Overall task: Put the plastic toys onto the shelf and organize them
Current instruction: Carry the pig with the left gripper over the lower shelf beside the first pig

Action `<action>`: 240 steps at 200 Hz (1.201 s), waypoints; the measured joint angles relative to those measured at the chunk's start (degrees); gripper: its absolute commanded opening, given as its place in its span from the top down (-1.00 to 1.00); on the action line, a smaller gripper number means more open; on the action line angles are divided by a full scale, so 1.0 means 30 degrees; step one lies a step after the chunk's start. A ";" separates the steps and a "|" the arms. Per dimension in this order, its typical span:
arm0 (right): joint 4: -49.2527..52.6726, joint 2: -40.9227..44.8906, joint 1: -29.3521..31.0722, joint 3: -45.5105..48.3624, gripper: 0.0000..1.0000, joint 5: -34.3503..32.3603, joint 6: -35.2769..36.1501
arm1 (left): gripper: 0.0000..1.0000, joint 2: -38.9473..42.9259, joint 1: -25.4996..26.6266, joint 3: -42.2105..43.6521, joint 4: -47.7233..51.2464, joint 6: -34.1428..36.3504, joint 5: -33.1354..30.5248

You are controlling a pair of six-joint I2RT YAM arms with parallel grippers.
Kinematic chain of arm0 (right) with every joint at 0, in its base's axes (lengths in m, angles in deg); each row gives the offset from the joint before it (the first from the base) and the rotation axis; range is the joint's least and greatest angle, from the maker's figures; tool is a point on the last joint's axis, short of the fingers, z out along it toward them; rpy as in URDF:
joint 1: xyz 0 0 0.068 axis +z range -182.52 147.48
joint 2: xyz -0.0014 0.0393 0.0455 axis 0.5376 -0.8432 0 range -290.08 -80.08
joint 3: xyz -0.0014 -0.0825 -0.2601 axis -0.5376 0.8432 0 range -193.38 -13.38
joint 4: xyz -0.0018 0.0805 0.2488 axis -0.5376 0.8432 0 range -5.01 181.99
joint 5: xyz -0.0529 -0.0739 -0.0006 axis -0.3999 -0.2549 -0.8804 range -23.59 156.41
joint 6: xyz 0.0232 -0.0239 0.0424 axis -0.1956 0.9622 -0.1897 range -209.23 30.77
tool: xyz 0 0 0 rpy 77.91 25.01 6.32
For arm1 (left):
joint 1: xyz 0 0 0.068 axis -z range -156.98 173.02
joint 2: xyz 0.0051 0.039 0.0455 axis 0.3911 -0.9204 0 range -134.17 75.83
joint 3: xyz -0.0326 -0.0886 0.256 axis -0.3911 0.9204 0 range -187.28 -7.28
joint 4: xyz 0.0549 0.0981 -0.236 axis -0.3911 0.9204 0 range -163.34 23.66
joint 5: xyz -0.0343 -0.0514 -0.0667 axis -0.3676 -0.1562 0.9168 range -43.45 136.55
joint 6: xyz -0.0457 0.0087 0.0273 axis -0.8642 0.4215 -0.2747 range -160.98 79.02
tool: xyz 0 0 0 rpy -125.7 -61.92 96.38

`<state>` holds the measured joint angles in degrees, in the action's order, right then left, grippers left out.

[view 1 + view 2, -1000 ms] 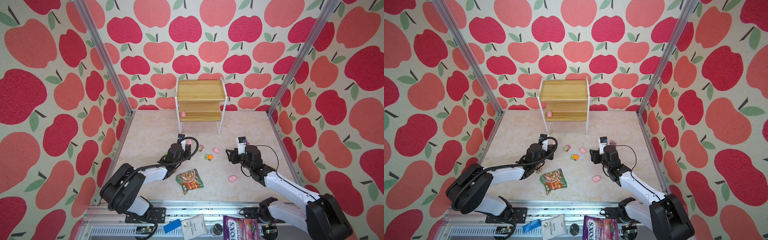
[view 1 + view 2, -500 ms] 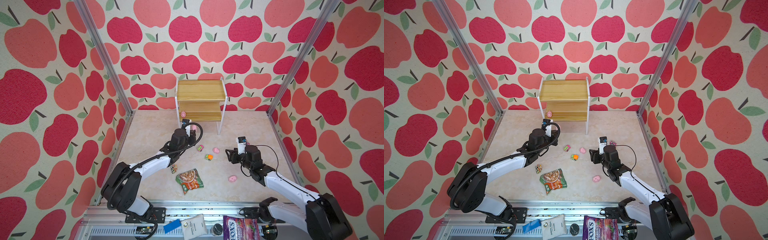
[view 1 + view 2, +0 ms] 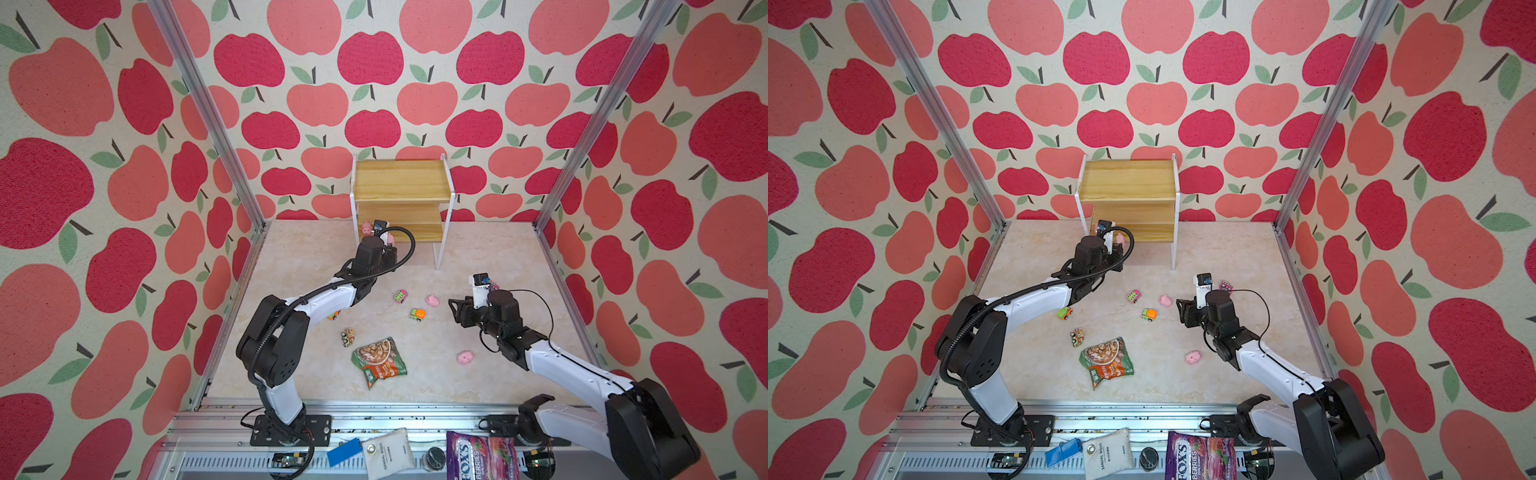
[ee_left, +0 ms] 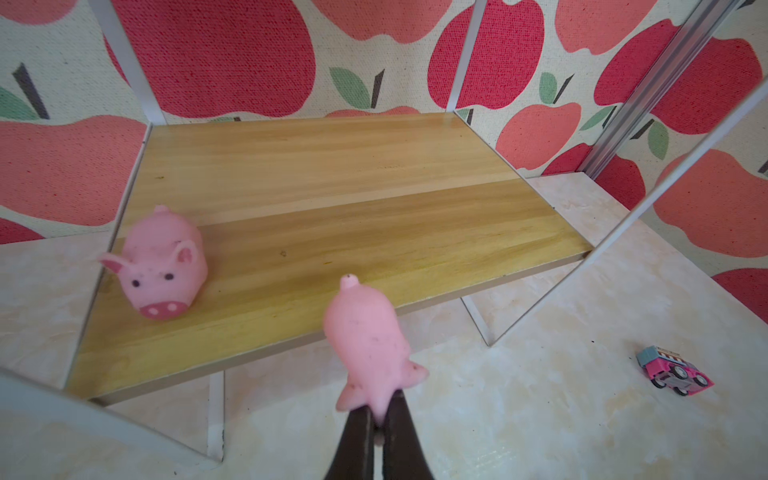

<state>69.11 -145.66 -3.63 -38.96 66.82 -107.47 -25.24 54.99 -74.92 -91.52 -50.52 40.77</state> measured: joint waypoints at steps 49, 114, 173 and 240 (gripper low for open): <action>-0.0138 -0.0189 0.0044 0.0007 -0.27 0.0284 -0.0007 | 0.89 -0.0903 -0.0291 -0.1275 0.0357 0.0044 -0.0007; -0.0277 -0.0364 0.0087 0.0000 -0.27 0.0495 -0.0007 | 0.89 -0.1989 -0.0539 -0.2659 0.0845 0.0262 0.0015; -0.0284 -0.0364 0.0087 0.0000 -0.27 0.0568 -0.0007 | 0.89 -0.2390 -0.0714 -0.3315 0.1056 0.0546 0.0015; -0.0284 -0.0364 0.0087 0.0007 -0.27 0.0597 -0.0007 | 0.88 -0.2994 -0.0882 -0.3876 0.1064 0.0605 0.0007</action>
<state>68.26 -146.76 -3.37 -38.94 68.61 -107.49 -34.23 52.34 -86.55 -88.33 -48.70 40.79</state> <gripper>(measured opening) 0.635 0.068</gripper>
